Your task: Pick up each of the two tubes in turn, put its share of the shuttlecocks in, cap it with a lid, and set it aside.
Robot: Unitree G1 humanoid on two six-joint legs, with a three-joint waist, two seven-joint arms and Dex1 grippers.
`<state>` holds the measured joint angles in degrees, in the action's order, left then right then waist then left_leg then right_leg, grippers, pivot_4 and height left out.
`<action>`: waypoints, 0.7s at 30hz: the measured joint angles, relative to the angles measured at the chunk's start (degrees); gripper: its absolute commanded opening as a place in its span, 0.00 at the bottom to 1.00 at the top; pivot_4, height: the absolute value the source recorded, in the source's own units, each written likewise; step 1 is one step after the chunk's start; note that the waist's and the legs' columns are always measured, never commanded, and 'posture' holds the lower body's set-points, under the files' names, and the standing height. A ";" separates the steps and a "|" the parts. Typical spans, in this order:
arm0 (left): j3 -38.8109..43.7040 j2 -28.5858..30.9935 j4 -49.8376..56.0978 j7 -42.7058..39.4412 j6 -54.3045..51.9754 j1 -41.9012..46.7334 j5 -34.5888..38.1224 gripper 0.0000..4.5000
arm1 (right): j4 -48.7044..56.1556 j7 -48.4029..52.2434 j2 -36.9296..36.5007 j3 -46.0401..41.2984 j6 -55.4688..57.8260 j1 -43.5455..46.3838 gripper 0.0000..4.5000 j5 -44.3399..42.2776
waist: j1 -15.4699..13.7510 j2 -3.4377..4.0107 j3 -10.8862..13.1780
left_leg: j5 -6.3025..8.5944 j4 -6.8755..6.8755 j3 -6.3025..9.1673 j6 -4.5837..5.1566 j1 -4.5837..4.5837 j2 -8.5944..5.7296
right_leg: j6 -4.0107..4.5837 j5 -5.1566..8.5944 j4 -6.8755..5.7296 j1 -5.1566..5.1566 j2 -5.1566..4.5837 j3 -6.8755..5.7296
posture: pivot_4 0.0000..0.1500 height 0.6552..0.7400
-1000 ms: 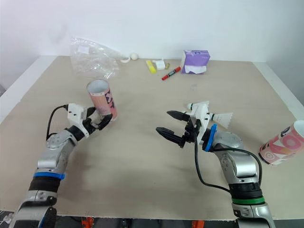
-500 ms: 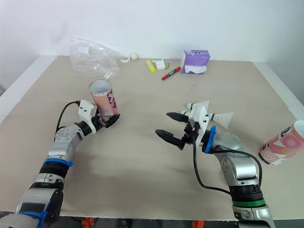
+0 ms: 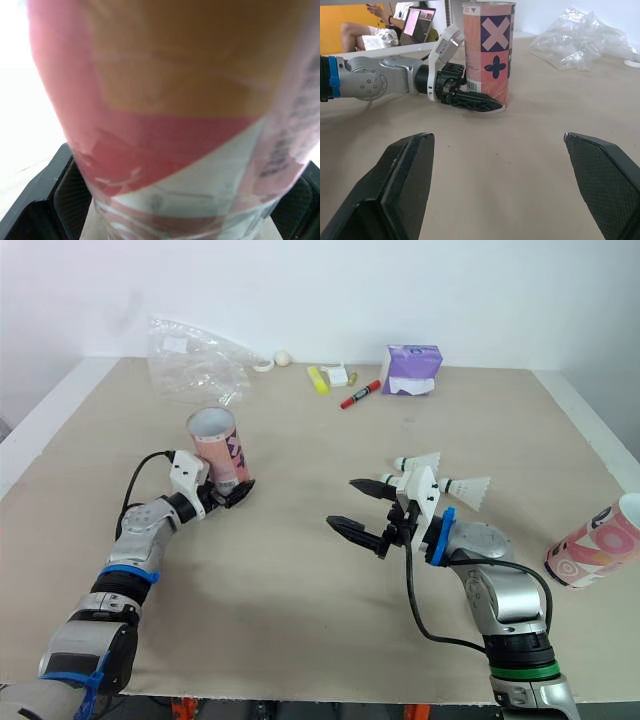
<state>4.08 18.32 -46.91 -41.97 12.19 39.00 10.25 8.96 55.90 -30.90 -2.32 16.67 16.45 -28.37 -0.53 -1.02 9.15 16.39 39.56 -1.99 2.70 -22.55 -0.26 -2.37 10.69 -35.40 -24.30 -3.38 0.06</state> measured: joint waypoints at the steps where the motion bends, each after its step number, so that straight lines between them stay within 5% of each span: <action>1: 0.07 -0.06 -0.34 0.03 0.33 0.09 0.00 1.00 | 0.02 0.00 0.00 0.00 0.01 -0.02 0.99 0.02 | 0.00 0.00 0.00 | 0.00 0.00 0.00 0.00 0.00 0.00 | 0.00 0.00 0.00 0.00 0.00 0.00 | 1.00 1.00; 8: 0.28 -0.29 -1.98 0.35 0.80 1.03 -0.05 1.00 | 0.21 0.04 0.00 0.06 0.09 -0.03 0.99 0.35 | 0.00 0.00 0.00 | 0.00 0.00 0.00 0.00 0.00 -0.01 | -0.01 -0.01 -0.01 0.00 0.00 0.00 | 1.00 1.00; 12: 0.27 -0.37 -2.10 -0.05 1.24 1.04 -0.03 0.73 | 0.21 0.06 0.01 0.06 0.09 -0.02 1.00 0.50 | 0.00 0.00 0.00 | 0.00 0.01 0.00 0.00 0.00 -0.01 | -0.01 -0.01 -0.02 0.00 0.00 0.00 | 1.00 1.00; 21: 0.26 -0.56 -2.20 0.63 1.53 1.14 -0.35 0.73 | 0.22 0.00 0.20 0.52 0.09 -0.03 1.00 0.55 | 0.00 0.00 0.00 | 0.00 0.03 0.00 0.00 0.00 -0.01 | -0.02 -0.01 -0.06 0.00 0.00 0.00 | 1.00 1.00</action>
<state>4.34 17.76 -49.11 -41.34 13.71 40.14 9.90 9.18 55.90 -30.70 -1.80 16.76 16.43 -27.82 -0.53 -1.02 9.15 16.39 39.59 -1.98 2.70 -22.55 -0.27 -2.39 10.68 -35.46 -24.30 -3.38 0.06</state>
